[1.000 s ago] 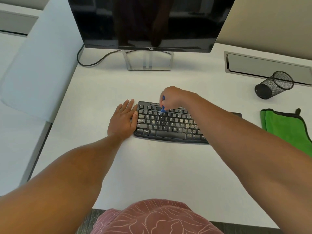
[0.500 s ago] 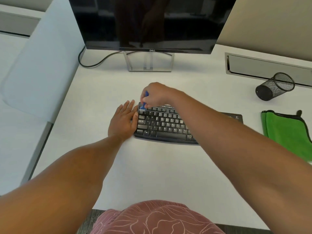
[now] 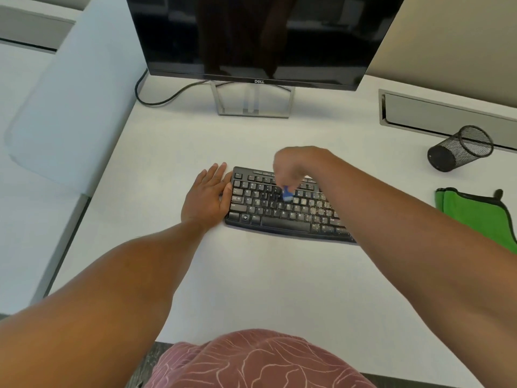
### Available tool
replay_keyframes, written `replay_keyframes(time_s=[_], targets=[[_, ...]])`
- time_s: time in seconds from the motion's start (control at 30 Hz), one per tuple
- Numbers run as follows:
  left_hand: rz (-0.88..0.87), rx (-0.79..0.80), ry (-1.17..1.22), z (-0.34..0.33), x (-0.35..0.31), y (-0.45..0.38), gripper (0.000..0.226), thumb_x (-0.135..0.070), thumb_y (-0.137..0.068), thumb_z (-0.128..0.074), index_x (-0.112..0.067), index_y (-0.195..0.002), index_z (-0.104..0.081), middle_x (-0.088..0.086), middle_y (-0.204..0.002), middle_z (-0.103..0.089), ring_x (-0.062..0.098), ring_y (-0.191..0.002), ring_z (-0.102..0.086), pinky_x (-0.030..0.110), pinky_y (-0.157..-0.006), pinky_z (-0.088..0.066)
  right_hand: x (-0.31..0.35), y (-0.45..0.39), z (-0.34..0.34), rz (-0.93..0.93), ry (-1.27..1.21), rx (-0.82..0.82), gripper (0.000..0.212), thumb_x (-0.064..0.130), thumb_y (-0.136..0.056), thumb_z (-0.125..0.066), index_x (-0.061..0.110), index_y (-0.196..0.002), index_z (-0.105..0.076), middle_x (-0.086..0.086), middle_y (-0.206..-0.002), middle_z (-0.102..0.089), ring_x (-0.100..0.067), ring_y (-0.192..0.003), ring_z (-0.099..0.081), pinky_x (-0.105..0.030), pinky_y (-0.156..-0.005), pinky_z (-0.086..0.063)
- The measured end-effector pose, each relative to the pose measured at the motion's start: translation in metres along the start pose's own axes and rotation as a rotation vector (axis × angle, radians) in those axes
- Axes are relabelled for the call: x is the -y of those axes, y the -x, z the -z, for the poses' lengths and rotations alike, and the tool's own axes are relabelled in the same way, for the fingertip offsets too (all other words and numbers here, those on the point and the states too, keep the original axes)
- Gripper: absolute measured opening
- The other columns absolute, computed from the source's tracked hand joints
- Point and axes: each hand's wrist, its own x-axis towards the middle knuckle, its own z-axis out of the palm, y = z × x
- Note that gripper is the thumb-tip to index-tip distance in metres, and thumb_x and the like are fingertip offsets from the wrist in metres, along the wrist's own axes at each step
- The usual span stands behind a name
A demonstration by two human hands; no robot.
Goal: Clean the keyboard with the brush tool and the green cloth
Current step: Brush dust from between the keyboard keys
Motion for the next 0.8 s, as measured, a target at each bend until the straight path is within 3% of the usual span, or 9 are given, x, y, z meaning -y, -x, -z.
replay_keyframes(time_s=[0.1, 0.2, 0.33, 0.5, 0.6, 0.7, 0.8], targets=[[-0.004, 0.003, -0.005, 0.0, 0.0, 0.0, 0.058, -0.042, -0.104, -0.017, -0.024, -0.153, -0.044, -0.001, -0.162, -0.034, 0.015, -0.153, -0.02, 0.035, -0.126, -0.012, 0.021, -0.004, 0.005, 0.191, -0.215, -0.058, 0.013, 0.012, -0.088, -0.063, 0.008, -0.097, -0.072, -0.003, -0.092, -0.072, -0.016, -0.087, -0.069, -0.03, -0.072, -0.054], [-0.006, -0.001, -0.003, 0.001, -0.001, 0.001, 0.056, -0.04, -0.105, -0.019, -0.024, -0.152, -0.045, -0.001, -0.162, -0.034, 0.014, -0.153, -0.02, 0.034, -0.126, -0.012, 0.038, -0.003, -0.01, 0.272, -0.282, -0.062, 0.017, 0.007, -0.089, -0.056, 0.012, -0.091, -0.071, 0.001, -0.087, -0.069, -0.012, -0.081, -0.064, -0.024, -0.061, -0.046], [-0.001, -0.004, 0.01, 0.001, -0.001, 0.0, 0.055, -0.039, -0.105, -0.02, -0.022, -0.15, -0.047, -0.002, -0.162, -0.034, 0.014, -0.153, -0.021, 0.032, -0.126, -0.011, 0.024, -0.009, -0.028, 0.226, -0.114, -0.051, 0.021, 0.007, -0.089, -0.051, 0.002, -0.097, -0.069, -0.015, -0.101, -0.068, -0.021, -0.076, -0.059, -0.033, -0.062, -0.047], [-0.004, -0.004, 0.01, 0.001, -0.001, 0.001, 0.055, -0.039, -0.105, -0.02, -0.023, -0.151, -0.046, -0.001, -0.162, -0.034, 0.015, -0.153, -0.021, 0.034, -0.126, -0.011, 0.003, 0.0, -0.019, 0.079, 0.205, 0.028, 0.015, 0.002, -0.088, -0.052, 0.002, -0.073, -0.057, -0.009, -0.083, -0.059, -0.023, -0.069, -0.058, -0.029, -0.057, -0.047], [-0.006, 0.0, 0.002, 0.001, -0.001, 0.0, 0.056, -0.04, -0.105, -0.019, -0.023, -0.151, -0.046, -0.001, -0.162, -0.033, 0.015, -0.153, -0.021, 0.034, -0.126, -0.011, 0.007, -0.003, -0.013, 0.17, 0.068, -0.034, 0.014, 0.003, -0.088, -0.053, 0.001, -0.084, -0.066, -0.012, -0.09, -0.067, -0.017, -0.071, -0.057, -0.026, -0.057, -0.045], [0.0, 0.004, -0.001, 0.0, 0.0, 0.001, 0.056, -0.04, -0.105, -0.018, -0.023, -0.151, -0.046, -0.002, -0.163, -0.033, 0.015, -0.153, -0.021, 0.034, -0.126, -0.011, 0.016, -0.002, -0.015, 0.258, -0.193, -0.085, 0.019, 0.006, -0.09, -0.052, 0.013, -0.092, -0.069, 0.0, -0.091, -0.066, -0.011, -0.077, -0.059, -0.025, -0.059, -0.045], [0.004, 0.01, 0.001, 0.0, 0.001, 0.0, 0.057, -0.041, -0.105, -0.018, -0.024, -0.152, -0.045, -0.002, -0.163, -0.032, 0.014, -0.153, -0.02, 0.034, -0.126, -0.01, 0.01, -0.002, -0.027, 0.253, -0.184, -0.052, 0.019, 0.007, -0.092, -0.051, 0.007, -0.096, -0.07, -0.002, -0.093, -0.066, -0.016, -0.08, -0.061, -0.026, -0.06, -0.045]])
